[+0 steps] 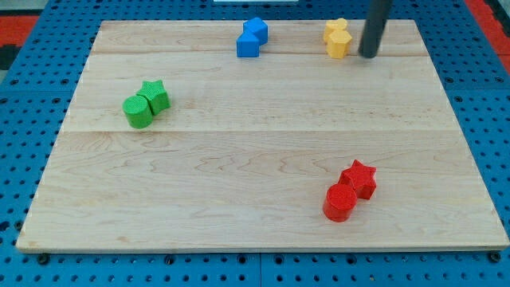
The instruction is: Move the yellow blocks slightly to the right side of the blue blocks
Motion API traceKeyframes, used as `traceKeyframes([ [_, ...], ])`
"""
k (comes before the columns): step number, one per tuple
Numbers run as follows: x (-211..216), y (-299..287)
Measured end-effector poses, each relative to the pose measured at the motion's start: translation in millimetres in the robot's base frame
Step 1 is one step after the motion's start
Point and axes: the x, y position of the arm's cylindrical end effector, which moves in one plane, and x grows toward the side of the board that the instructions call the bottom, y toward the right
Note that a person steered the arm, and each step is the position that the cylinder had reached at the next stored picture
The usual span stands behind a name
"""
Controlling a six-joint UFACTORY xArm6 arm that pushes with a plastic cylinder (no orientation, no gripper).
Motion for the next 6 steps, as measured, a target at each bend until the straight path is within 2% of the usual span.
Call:
traceKeyframes([
  [1,-40.0,-26.7],
  [2,-36.1,-63.2],
  [3,-36.5,-43.1],
  [4,3.5,-62.4],
  [5,15.2,-58.9],
  [6,28.1,-12.9],
])
